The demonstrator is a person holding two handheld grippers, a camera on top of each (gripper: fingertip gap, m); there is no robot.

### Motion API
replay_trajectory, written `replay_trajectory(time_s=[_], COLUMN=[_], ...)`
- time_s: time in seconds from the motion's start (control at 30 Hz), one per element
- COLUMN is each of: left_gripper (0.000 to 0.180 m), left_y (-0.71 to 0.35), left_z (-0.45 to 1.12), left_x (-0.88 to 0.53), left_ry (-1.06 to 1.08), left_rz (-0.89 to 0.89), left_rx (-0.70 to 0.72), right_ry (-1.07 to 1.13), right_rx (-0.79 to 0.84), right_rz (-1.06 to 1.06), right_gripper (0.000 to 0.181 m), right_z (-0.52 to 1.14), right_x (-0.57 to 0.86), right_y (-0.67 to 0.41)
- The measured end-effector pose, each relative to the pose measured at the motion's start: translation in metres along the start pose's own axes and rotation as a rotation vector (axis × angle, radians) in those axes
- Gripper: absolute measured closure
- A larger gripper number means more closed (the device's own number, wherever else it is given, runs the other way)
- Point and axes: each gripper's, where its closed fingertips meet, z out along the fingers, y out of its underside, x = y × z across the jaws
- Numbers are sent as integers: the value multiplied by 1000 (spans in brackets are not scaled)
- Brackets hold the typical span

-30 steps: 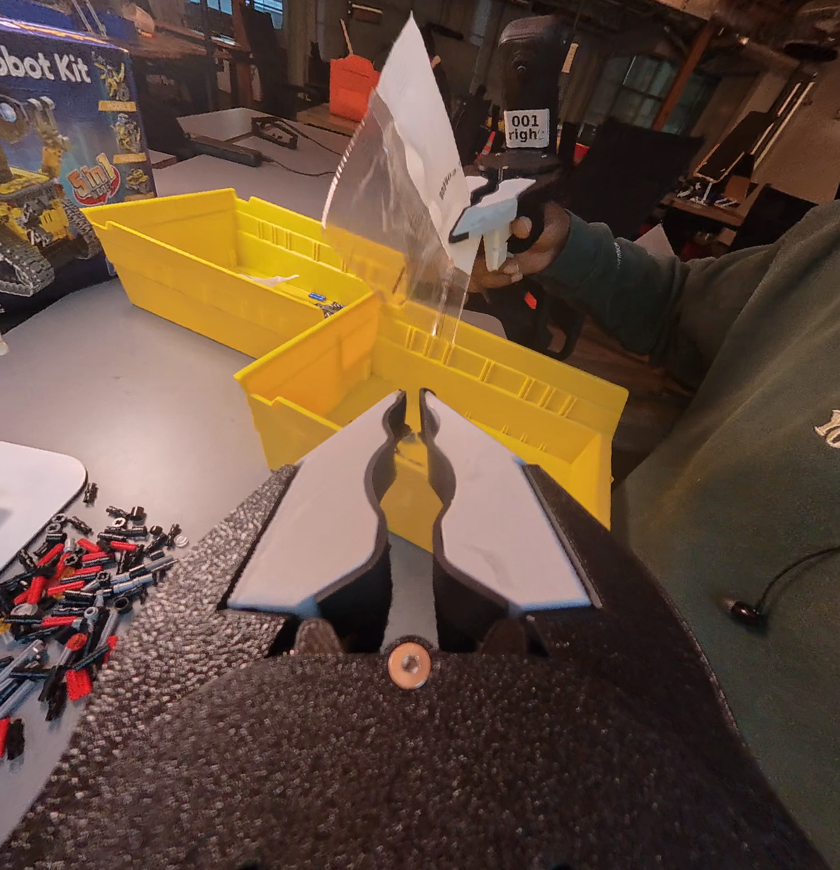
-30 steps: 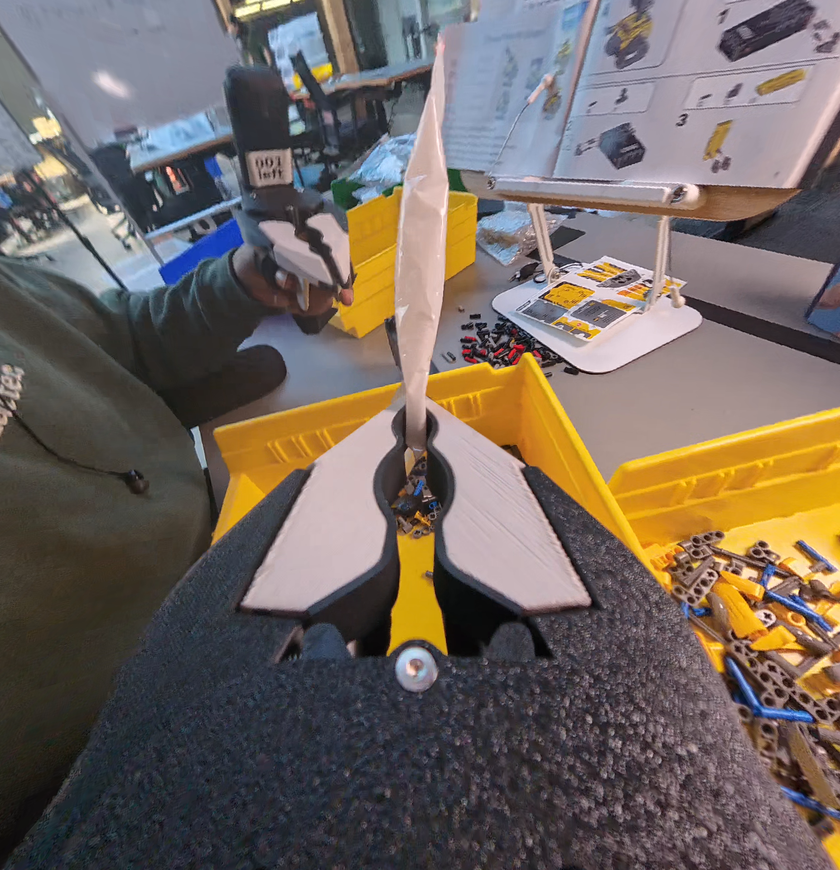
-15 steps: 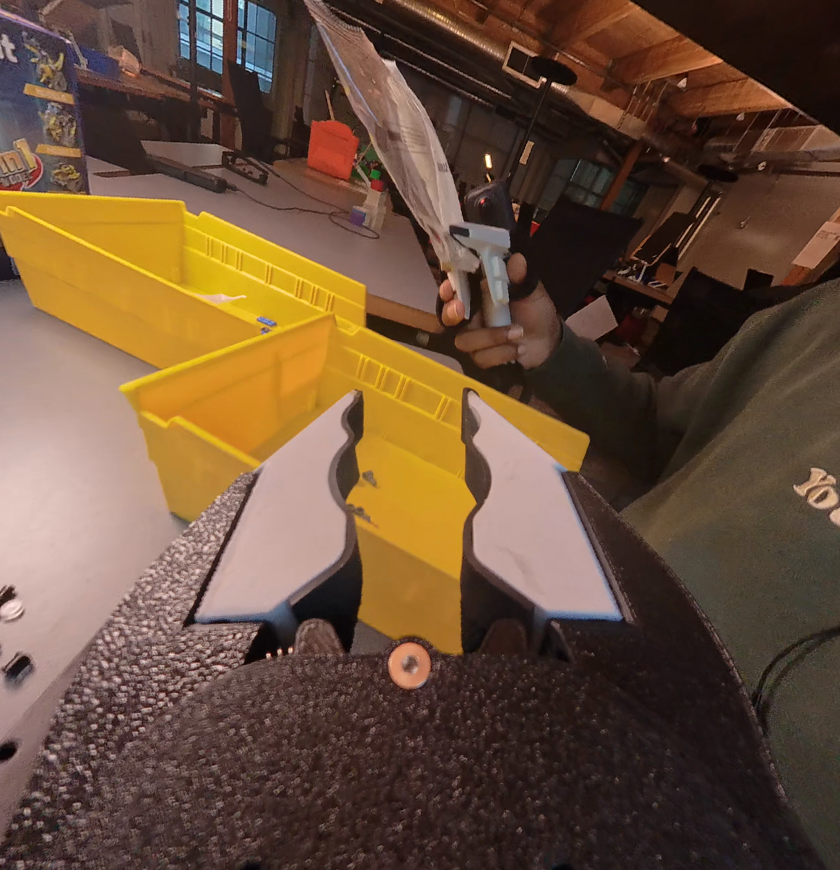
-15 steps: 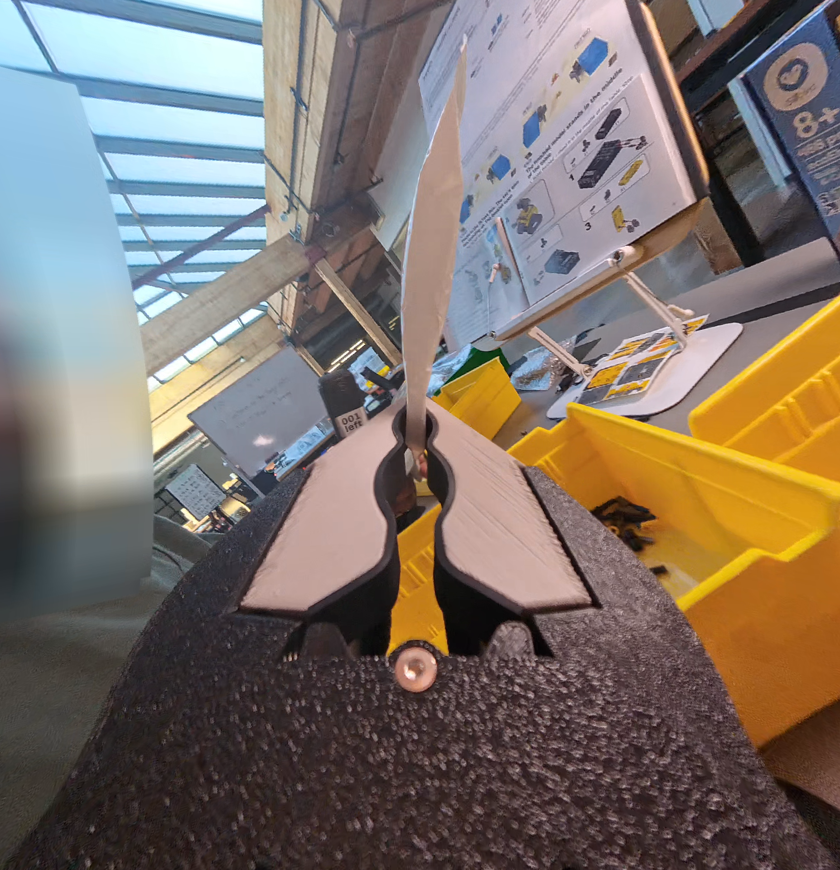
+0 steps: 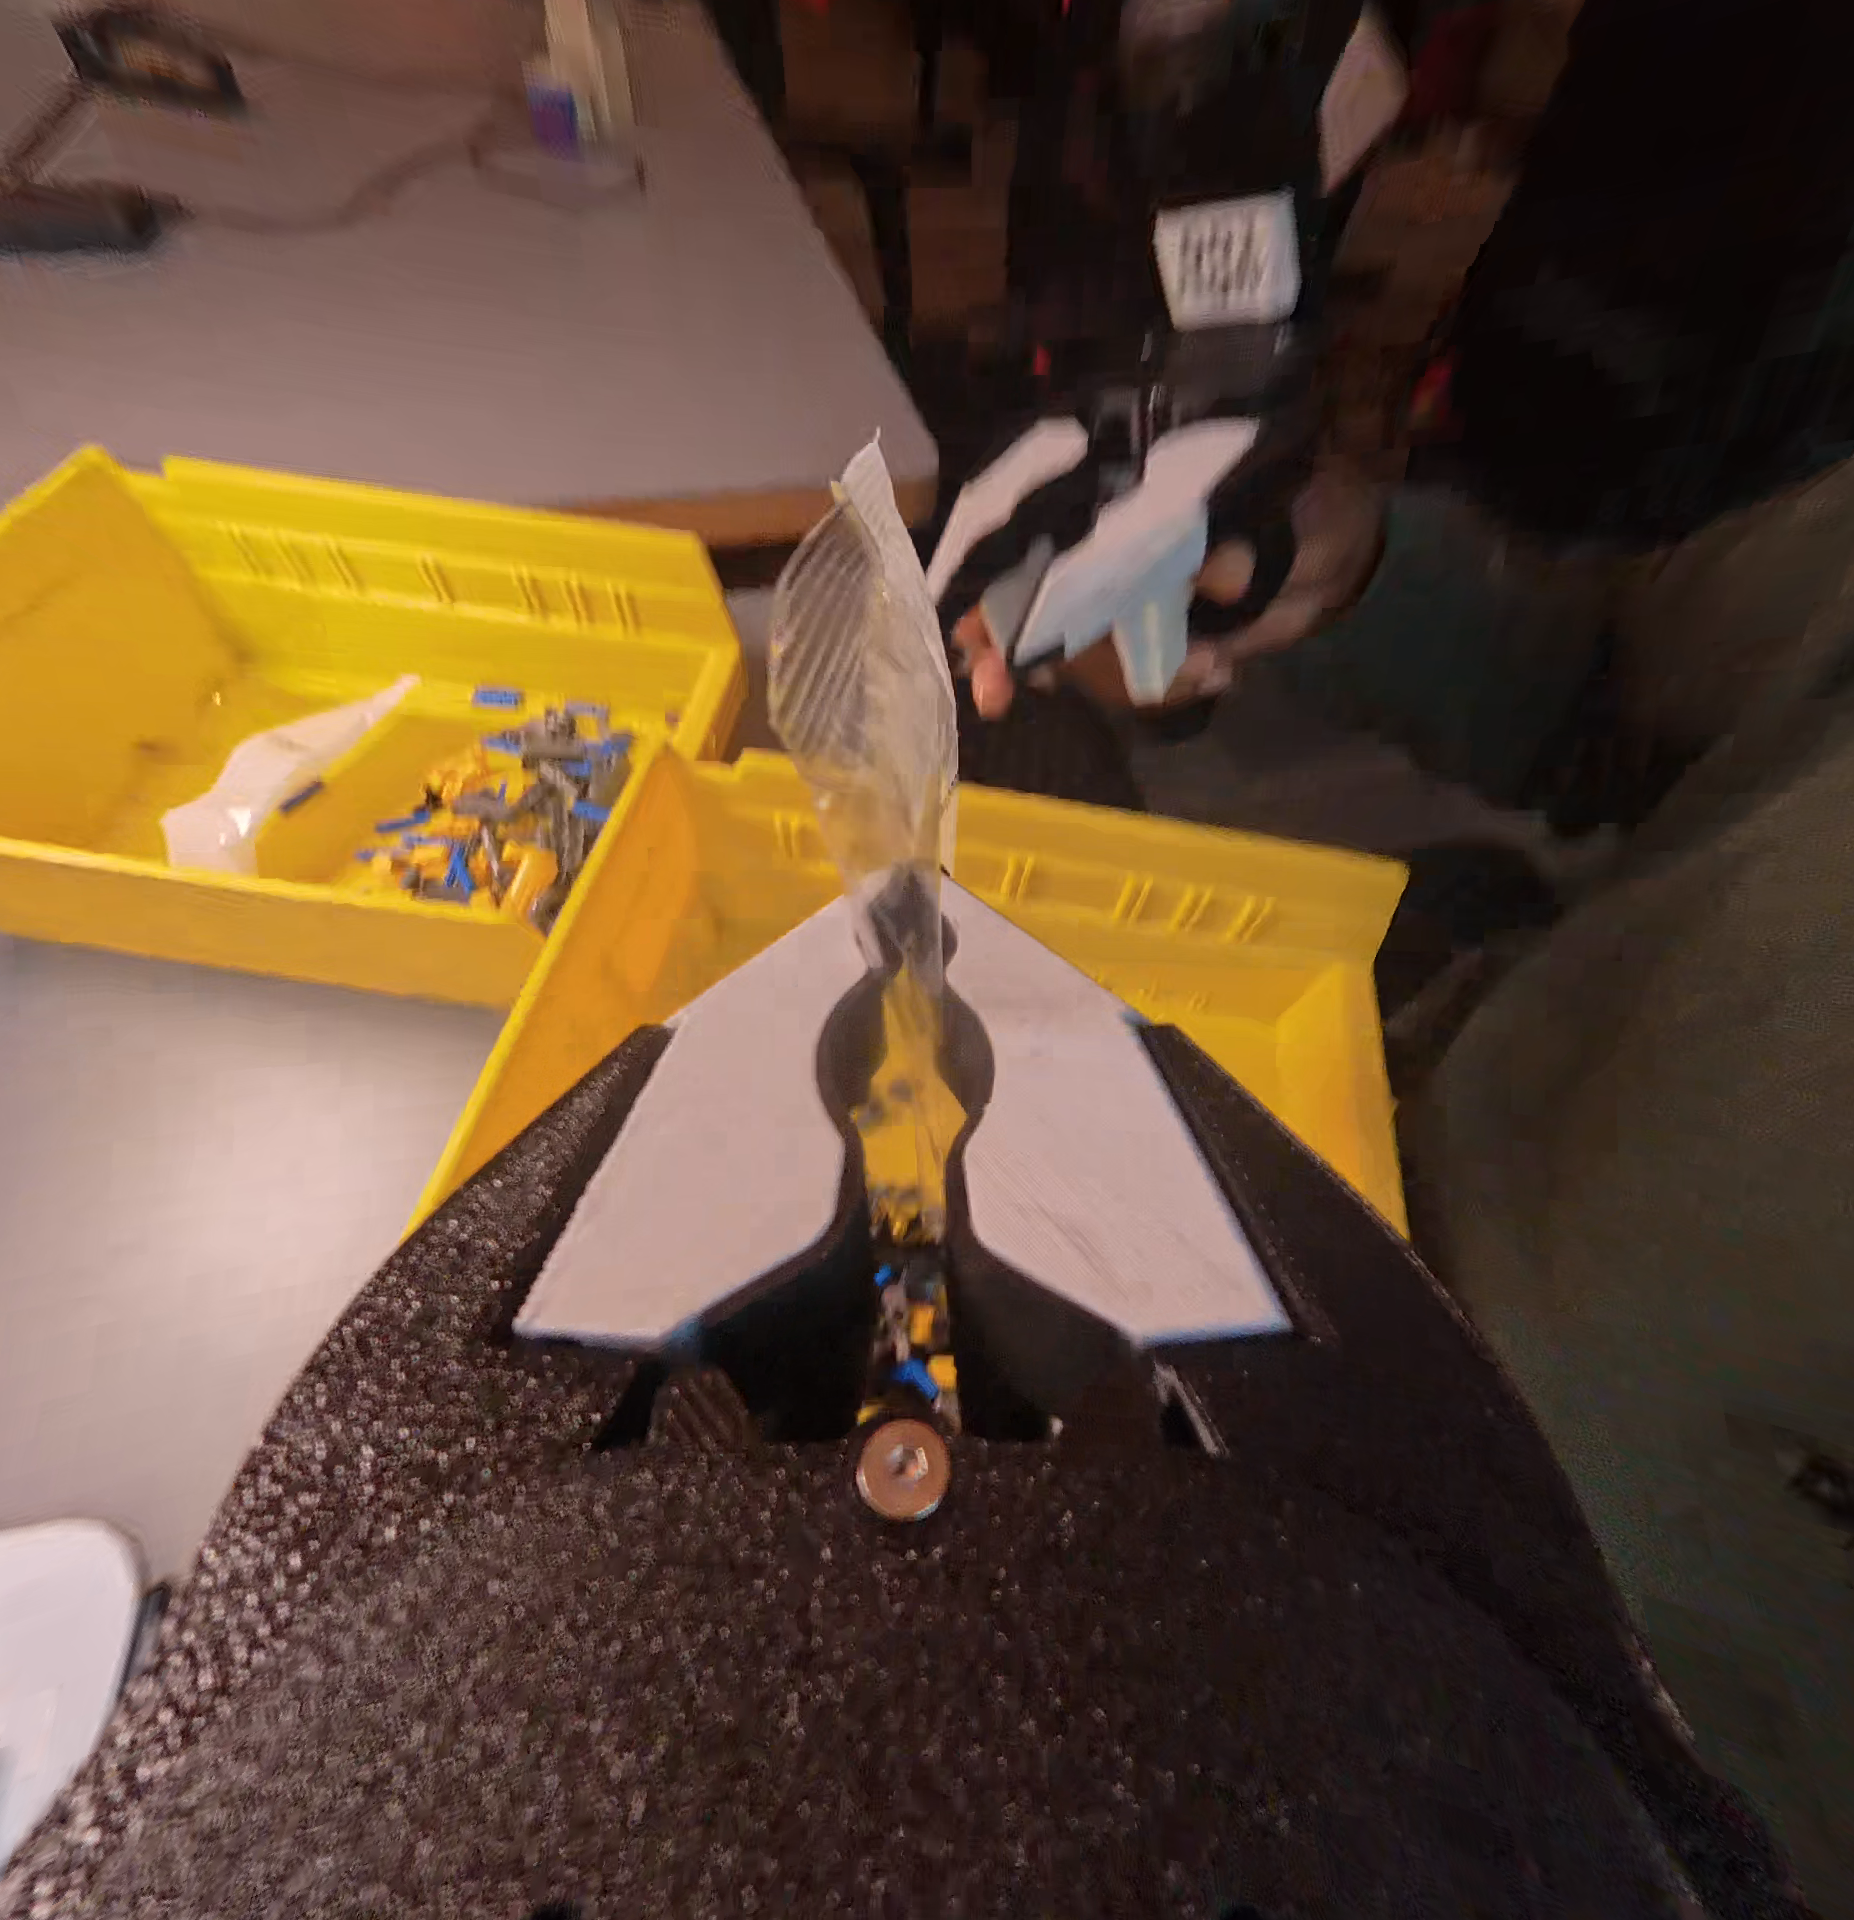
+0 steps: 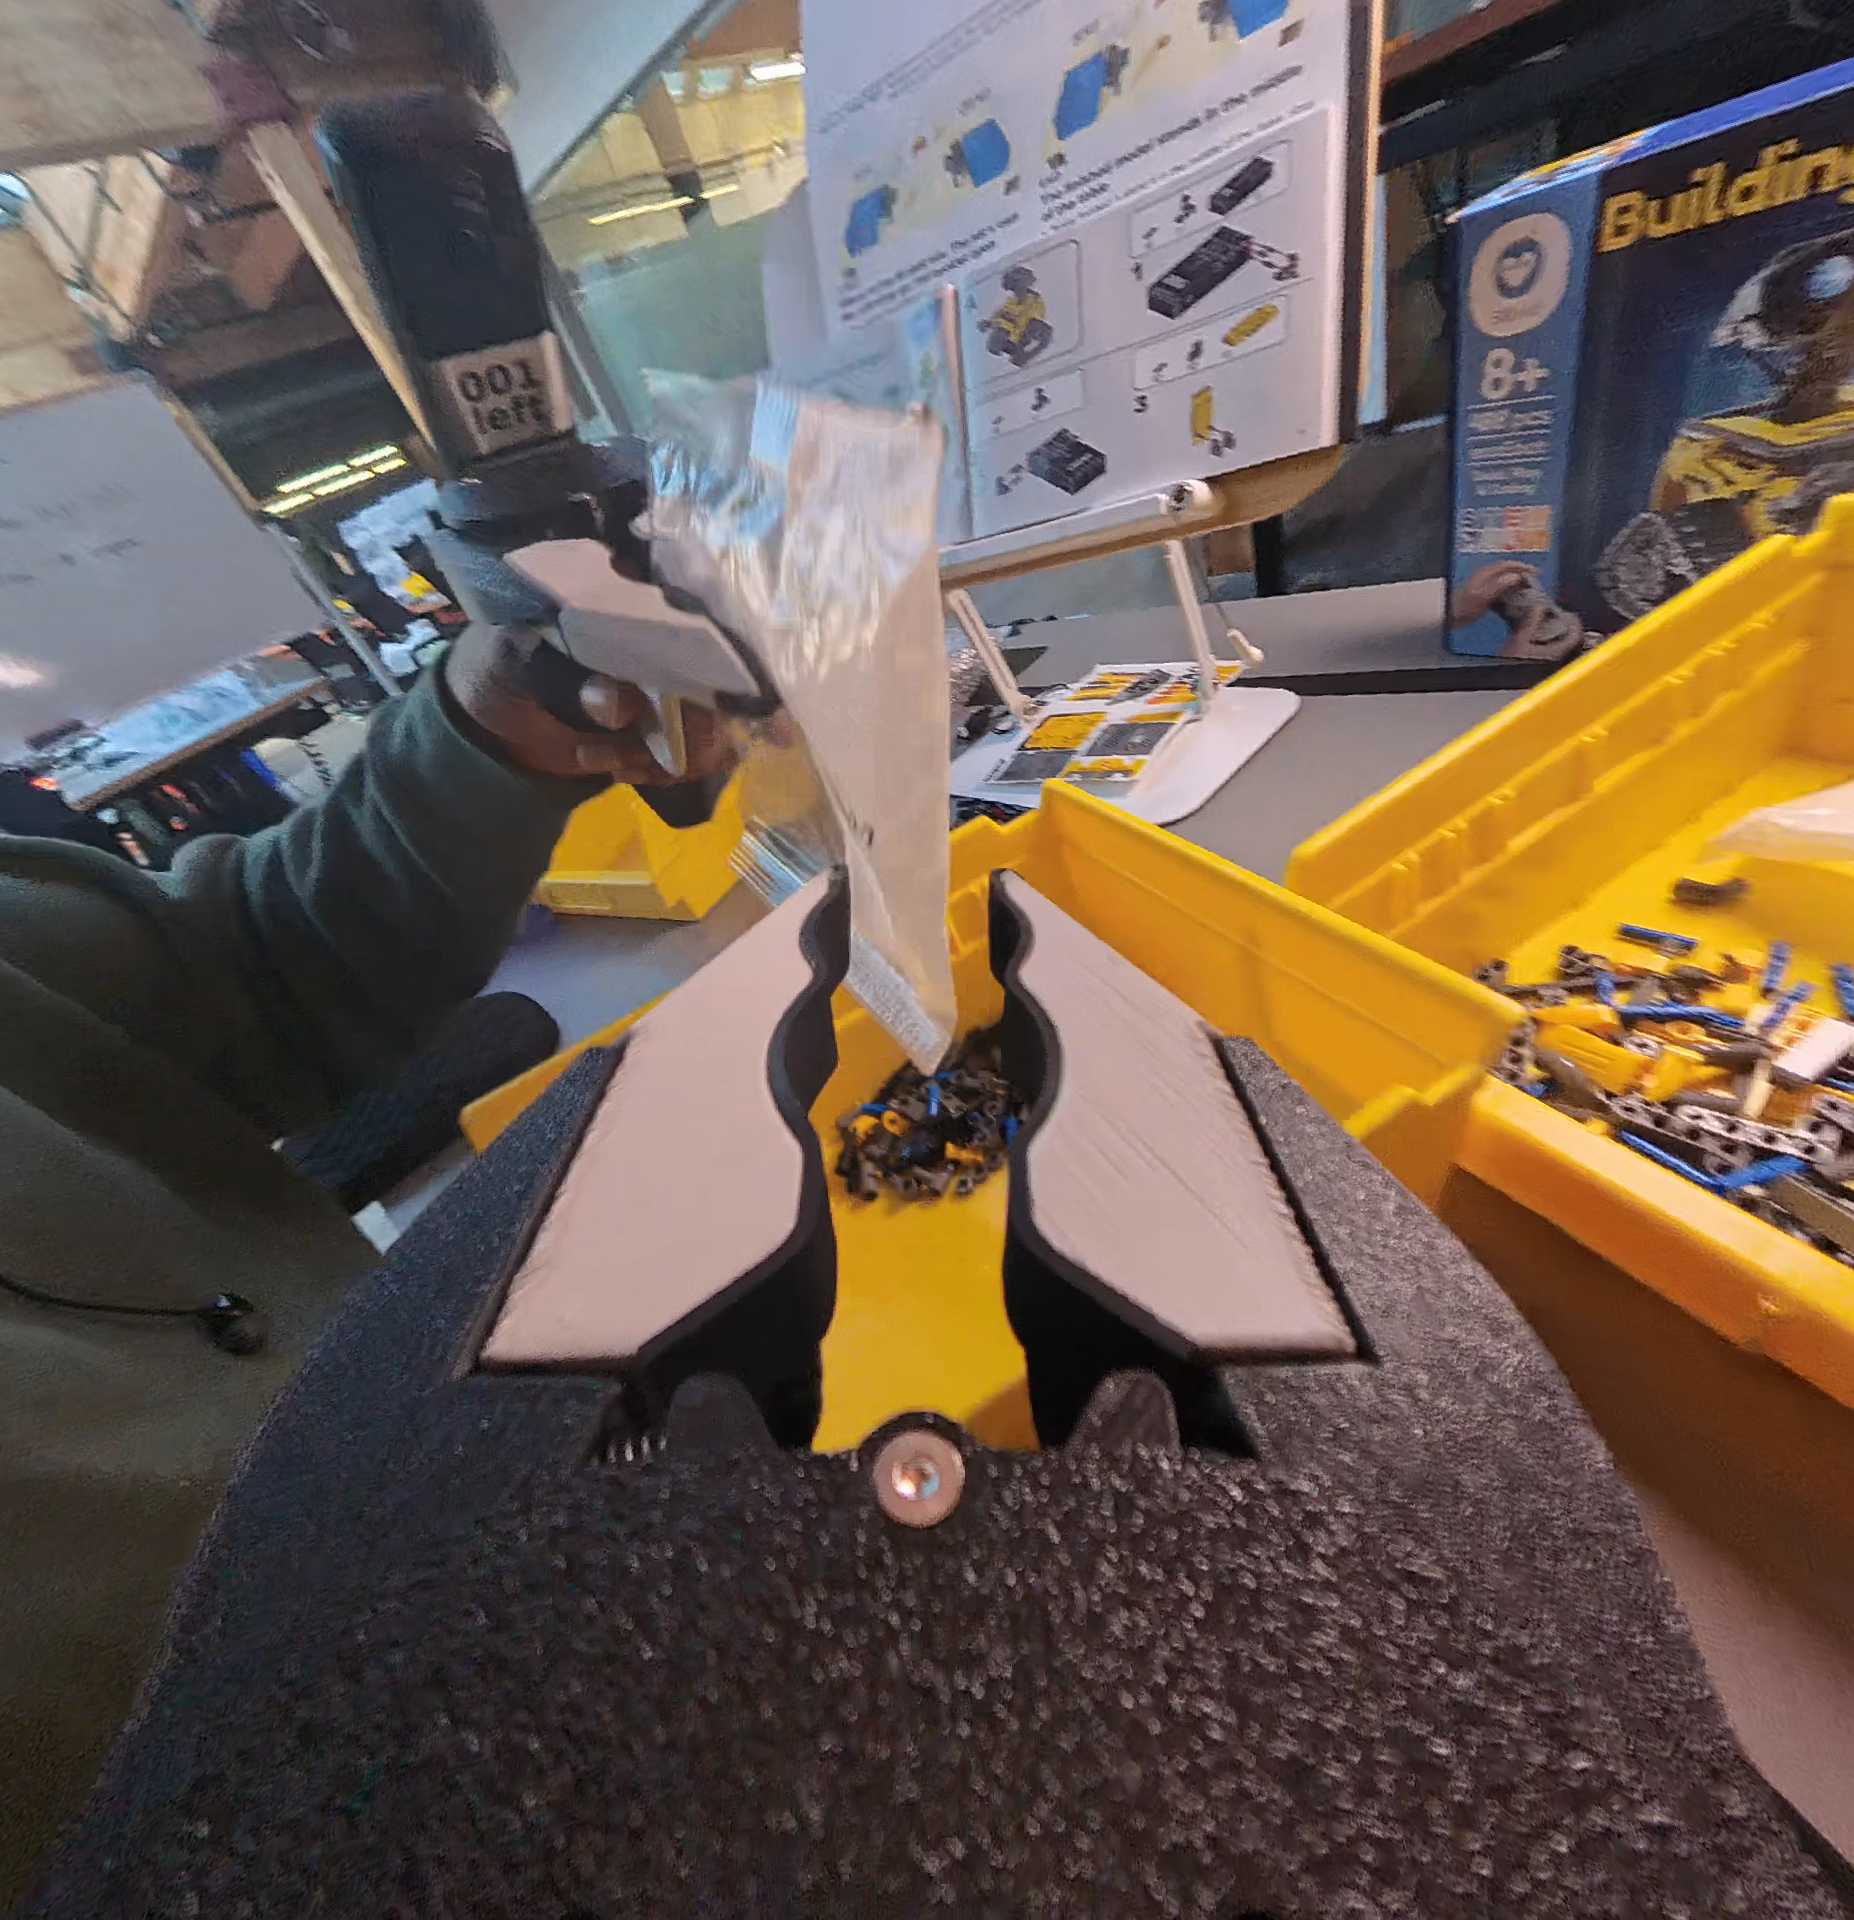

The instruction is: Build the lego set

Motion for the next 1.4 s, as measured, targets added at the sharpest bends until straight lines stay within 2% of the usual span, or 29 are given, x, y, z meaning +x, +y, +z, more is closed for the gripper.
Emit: replay_trajectory(time_s=[0.07,0.17,0.37,0.53,0.6,0.67,0.73,0.8,0.87,1.13,1.3,1.4], left_gripper=[180,180,180,135,125,124,127,138,144,141,138,140], left_y=[37,84,127,166,168,157,143,134,138,184,195,190], left_z=[7,21,33,56,65,72,71,66,64,71,65,58], left_x=[7,33,102,66,53,42,32,32,39,44,59,76], left_ry=[-25,35,496,373,316,267,233,255,300,288,352,461], left_rz=[89,131,-33,87,130,122,108,92,89,273,322,319], left_rx=[-248,-509,-760,-979,-964,-885,-807,-771,-795,-1031,-1108,-1084], right_ry=[47,90,99,99,111,133,151,159,155,98,91,92], right_rx=[16,67,118,91,78,66,56,55,63,49,40,55], right_rz=[-1,37,48,12,-2,-13,-7,15,41,3,6,15], right_gripper=[154,156,160,160,160,160,160,160,160,160,161,161], right_z=[-18,-39,-47,-43,-45,-49,-54,-58,-58,-37,-32,-31], right_x=[12,28,34,31,31,34,38,43,47,33,33,33], right_y=[3,6,3,9,14,19,25,28,29,26,27,24])
